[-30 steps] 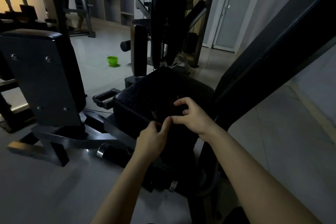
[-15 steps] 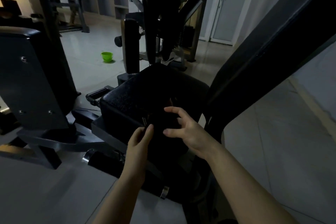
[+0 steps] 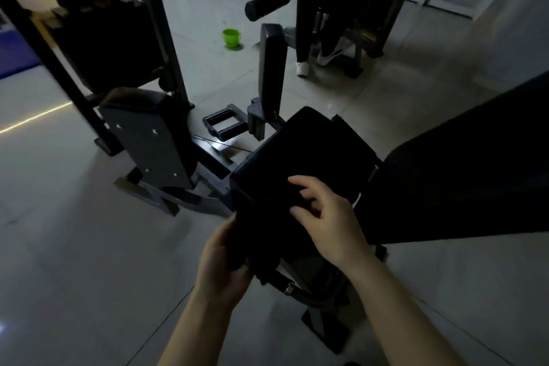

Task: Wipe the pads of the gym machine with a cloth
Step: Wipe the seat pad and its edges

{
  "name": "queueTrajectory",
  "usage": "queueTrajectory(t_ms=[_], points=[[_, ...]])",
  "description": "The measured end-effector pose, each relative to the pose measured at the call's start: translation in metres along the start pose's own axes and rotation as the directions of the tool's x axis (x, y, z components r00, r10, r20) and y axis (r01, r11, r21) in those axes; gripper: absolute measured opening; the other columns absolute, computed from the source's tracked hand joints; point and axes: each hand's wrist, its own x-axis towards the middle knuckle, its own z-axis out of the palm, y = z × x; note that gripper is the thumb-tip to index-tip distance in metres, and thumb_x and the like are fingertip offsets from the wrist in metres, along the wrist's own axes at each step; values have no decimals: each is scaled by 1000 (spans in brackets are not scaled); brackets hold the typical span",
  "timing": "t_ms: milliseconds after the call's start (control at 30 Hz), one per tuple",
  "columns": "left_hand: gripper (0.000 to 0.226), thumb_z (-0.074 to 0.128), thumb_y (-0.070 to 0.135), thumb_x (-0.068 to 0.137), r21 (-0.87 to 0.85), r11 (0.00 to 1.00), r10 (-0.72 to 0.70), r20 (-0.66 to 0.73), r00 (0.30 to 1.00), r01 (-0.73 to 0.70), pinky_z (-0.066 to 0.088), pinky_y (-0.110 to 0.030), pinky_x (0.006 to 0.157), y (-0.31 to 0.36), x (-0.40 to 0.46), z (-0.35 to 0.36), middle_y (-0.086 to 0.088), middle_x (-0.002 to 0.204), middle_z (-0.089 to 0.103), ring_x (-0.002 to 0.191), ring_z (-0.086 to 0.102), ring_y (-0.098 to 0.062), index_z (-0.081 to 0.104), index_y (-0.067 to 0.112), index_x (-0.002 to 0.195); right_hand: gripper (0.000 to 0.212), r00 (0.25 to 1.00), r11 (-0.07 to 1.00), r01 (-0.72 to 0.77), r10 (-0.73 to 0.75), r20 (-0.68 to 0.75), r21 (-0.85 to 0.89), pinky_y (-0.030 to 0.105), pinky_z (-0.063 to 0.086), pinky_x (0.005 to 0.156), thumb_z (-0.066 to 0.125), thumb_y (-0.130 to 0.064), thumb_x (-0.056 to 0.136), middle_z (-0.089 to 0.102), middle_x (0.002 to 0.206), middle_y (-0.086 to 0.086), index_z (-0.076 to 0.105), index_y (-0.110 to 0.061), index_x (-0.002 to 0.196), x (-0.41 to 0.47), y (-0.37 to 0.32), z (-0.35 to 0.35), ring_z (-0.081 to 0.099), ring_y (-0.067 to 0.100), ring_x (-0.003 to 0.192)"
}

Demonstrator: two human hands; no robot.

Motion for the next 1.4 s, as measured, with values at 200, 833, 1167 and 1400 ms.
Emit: queueTrajectory(t_ms=[200,833,1167,1400], points=[[48,70,35,69,118,923,-374,55,926,366,52,-25,42,41,-89,57,-15,68,68,51,65,-21,63,-3,97,30,918,958,-271,228,324,94,21,52,73,68,-12,84,59,90,-7,61,-34,103,-34,-110,-41,63,8,86],[40,73,21,81,913,403,184,-153,971,67,52,-30,75,170,-78,25,0,107,61,95,61,-21,59,24,118,55,930,940,-339,331,160,24,30,45,102,57,3,87,53,132,-9,54,-34,127,-14,-161,-83,50,9,122],[42,60,57,81,808,-580,66,-88,994,110,46,-25,66,225,-15,38,9,92,50,86,57,-14,55,37,117,15,965,835,-261,236,-114,-484,32,45,82,71,-17,77,49,105,-5,57,-18,82,62,-118,-56,53,17,96],[30,38,39,97,797,-565,67,-216,974,215,49,-34,72,240,37,35,-5,118,47,94,60,-28,55,32,120,13,890,892,-437,447,-84,120,12,44,61,53,-5,90,52,88,-4,45,-15,94,112,-135,-74,53,4,75]])
